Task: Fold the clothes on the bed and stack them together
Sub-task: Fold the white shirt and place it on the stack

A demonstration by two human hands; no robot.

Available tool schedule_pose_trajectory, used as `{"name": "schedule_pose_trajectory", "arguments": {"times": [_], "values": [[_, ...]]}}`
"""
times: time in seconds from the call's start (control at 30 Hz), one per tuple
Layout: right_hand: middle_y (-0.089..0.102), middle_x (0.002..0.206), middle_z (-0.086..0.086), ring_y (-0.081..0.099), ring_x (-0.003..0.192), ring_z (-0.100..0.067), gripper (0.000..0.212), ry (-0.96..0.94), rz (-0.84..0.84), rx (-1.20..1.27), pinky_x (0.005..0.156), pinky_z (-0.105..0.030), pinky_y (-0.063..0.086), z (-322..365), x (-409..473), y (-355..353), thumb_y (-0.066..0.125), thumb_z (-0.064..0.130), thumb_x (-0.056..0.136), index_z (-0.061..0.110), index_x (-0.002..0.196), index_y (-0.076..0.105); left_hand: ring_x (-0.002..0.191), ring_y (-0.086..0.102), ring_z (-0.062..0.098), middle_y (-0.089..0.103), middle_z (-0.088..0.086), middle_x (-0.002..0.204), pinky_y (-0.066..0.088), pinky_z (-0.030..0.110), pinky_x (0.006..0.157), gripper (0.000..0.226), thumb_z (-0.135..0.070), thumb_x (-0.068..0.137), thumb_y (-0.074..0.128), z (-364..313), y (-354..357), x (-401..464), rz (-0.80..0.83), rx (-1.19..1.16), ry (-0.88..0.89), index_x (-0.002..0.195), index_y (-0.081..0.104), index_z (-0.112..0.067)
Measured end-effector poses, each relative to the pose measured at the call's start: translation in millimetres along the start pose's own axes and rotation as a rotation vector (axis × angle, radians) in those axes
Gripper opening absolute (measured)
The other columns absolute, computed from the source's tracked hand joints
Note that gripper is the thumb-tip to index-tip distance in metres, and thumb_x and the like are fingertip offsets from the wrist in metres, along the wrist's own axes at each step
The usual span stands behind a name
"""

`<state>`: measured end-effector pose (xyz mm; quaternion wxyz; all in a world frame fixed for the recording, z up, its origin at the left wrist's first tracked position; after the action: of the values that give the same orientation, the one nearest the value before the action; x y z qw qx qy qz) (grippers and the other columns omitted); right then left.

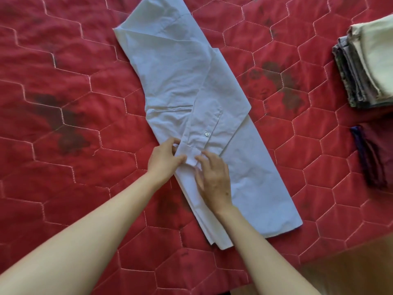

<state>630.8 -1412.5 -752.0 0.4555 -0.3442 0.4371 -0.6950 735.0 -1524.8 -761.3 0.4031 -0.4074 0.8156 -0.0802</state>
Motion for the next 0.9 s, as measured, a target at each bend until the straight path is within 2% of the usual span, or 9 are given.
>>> {"name": "schedule_pose_trajectory", "arguments": {"times": [0.1, 0.2, 0.27, 0.37, 0.47, 0.6, 0.67, 0.77, 0.9], "values": [[0.065, 0.112, -0.012, 0.063, 0.098, -0.032, 0.021, 0.062, -0.067, 0.005, 0.081, -0.04, 0.049, -17, 26, -9, 0.067, 0.01, 0.083, 0.005, 0.104, 0.067, 0.091, 0.063, 0.024, 0.067, -0.002, 0.094, 0.051, 0.038, 0.076, 0.032, -0.015, 0.077, 0.064, 0, 1, -8, -0.081, 0.024, -0.011, 0.108, 0.061, -0.018], [0.063, 0.118, -0.013, 0.06, 0.103, -0.034, 0.024, 0.115, -0.094, -0.016, 0.084, -0.042, 0.046, -34, 61, -15, 0.063, 0.01, 0.086, 0.004, 0.108, 0.065, 0.091, 0.06, 0.025, 0.062, -0.003, 0.094, 0.043, 0.034, 0.069, 0.031, -0.017, 0.078, 0.06, -2, 5, -14, -0.165, 0.104, -0.041, 0.109, 0.057, -0.017], [0.06, 0.123, -0.014, 0.057, 0.11, -0.033, 0.027, 0.127, -0.093, -0.032, 0.089, -0.043, 0.044, -45, 86, -18, 0.059, 0.013, 0.089, 0.003, 0.114, 0.063, 0.1, 0.055, 0.029, 0.058, 0.005, 0.106, 0.042, 0.038, 0.076, 0.036, -0.015, 0.077, 0.06, -4, 6, -19, -0.285, 0.259, -0.016, 0.113, 0.054, -0.014], [0.048, 0.14, -0.016, 0.044, 0.13, -0.032, 0.039, 0.105, -0.037, -0.083, 0.104, -0.041, 0.034, -59, 126, -20, 0.05, 0.021, 0.095, 0.004, 0.13, 0.054, 0.122, 0.047, 0.039, 0.05, 0.019, 0.132, 0.035, 0.048, 0.103, 0.052, -0.012, 0.075, 0.06, -11, 15, -17, -0.448, 0.556, 0.258, 0.126, 0.053, -0.004], [0.027, 0.156, -0.014, 0.023, 0.145, -0.028, 0.049, 0.022, 0.064, -0.138, 0.115, -0.042, 0.021, -69, 166, -15, 0.041, 0.028, 0.101, 0.008, 0.145, 0.038, 0.143, 0.029, 0.035, 0.034, 0.018, 0.152, 0.02, 0.055, 0.115, 0.056, -0.017, 0.087, 0.057, -28, 37, -2, -0.393, 0.692, 0.502, 0.141, 0.044, -0.003], [0.003, 0.162, -0.01, 0.0, 0.15, -0.024, 0.057, -0.089, 0.302, -0.305, 0.12, -0.044, 0.004, -85, 201, 10, 0.027, 0.041, 0.104, 0.018, 0.154, 0.013, 0.149, 0.002, 0.026, 0.006, 0.01, 0.162, 0.0, 0.052, 0.118, 0.059, -0.036, 0.1, 0.025, -22, 61, 27, -0.231, 0.821, 0.392, 0.154, 0.017, -0.013], [0.0, 0.162, -0.01, -0.002, 0.15, -0.023, 0.061, -0.135, 0.365, -0.341, 0.12, -0.043, 0.002, -91, 215, 23, 0.025, 0.046, 0.103, 0.02, 0.155, 0.006, 0.149, 0.001, 0.025, 0.006, 0.009, 0.162, 0.005, 0.055, 0.118, 0.059, -0.04, 0.1, 0.019, -10, 65, 33, -0.243, 0.811, 0.375, 0.154, 0.015, -0.015], [0.003, 0.162, -0.011, 0.001, 0.15, -0.024, 0.062, -0.175, 0.332, -0.325, 0.12, -0.043, 0.001, -92, 242, 33, 0.025, 0.048, 0.102, 0.021, 0.155, 0.005, 0.148, 0.013, 0.026, 0.017, 0.011, 0.16, 0.016, 0.057, 0.116, 0.058, -0.037, 0.099, 0.028, -1, 68, 36, -0.32, 0.799, 0.429, 0.152, 0.027, -0.014], [0.005, 0.162, -0.01, 0.003, 0.15, -0.022, 0.061, -0.193, 0.292, -0.299, 0.121, -0.042, 0.001, -94, 254, 39, 0.024, 0.047, 0.101, 0.023, 0.155, 0.007, 0.149, 0.012, 0.025, 0.016, 0.01, 0.161, 0.016, 0.056, 0.117, 0.06, -0.036, 0.097, 0.031, 1, 70, 38, -0.372, 0.802, 0.466, 0.153, 0.026, -0.016]]}}
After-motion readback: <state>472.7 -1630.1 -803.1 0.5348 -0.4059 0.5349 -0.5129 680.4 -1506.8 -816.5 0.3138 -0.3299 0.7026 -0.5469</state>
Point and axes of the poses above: each hand's wrist, its own x-axis towards the middle knuckle, its own y-axis out of the palm, z = x × y, the point moved 3 cm from there along x, towards the middle knuckle
